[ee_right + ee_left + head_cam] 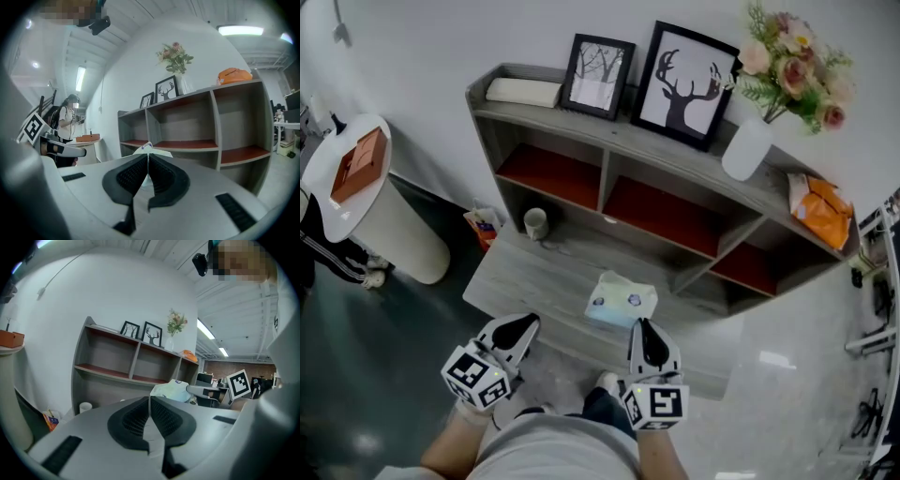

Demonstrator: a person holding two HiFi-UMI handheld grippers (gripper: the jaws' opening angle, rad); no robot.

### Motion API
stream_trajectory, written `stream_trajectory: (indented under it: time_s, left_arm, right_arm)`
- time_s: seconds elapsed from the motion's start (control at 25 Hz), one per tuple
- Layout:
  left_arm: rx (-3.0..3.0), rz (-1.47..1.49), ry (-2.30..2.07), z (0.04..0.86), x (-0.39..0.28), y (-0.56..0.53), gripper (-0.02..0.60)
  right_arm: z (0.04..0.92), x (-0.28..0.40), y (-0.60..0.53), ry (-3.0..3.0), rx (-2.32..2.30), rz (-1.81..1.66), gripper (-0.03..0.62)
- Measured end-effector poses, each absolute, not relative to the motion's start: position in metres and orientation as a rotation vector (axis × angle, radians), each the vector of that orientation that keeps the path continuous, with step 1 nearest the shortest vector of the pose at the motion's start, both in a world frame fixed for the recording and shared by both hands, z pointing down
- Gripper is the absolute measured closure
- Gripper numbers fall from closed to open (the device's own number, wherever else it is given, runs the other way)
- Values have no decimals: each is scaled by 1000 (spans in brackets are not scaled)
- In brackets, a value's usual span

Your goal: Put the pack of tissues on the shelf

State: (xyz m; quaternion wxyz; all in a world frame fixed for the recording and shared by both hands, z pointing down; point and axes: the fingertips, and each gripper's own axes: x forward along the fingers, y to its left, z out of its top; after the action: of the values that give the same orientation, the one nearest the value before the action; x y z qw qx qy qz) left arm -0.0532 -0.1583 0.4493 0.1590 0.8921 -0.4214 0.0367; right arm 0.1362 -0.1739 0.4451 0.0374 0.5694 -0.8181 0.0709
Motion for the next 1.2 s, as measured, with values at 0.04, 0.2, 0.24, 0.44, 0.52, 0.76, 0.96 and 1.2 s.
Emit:
stream_trajectory:
  time_s: [0.04,0.2,0.24,0.44,0.52,0.76,0.96,1.2]
  left_arm:
    - [2543,102,-1224,447,-51,-164,554]
    - [2515,91,-1307,439,-40,-186,554]
    - [2507,92,-1328,437,-38,-192,554]
    - [2467,76,-1431,430,-24,-211,554]
    - [2462,82,-1462,427,-16,-217,554]
    - [2446,84,-1504,420,-1,-227,554]
    - [2444,76,-1511,416,-7,-235,554]
    - [2472,87,-1480,408,-25,-249,554]
  right_arm:
    - [441,140,-183,-2522,1735,209,569]
    - [427,154,-217,-2573,1691,182,569]
    - [423,156,-225,-2588,1679,176,569]
    - [406,166,-259,-2663,1606,127,569]
    - [402,170,-271,-2683,1583,107,569]
    - [388,174,-302,-2721,1566,64,569]
    - [379,170,-326,-2723,1613,53,570]
    - [369,163,-356,-2678,1687,25,569]
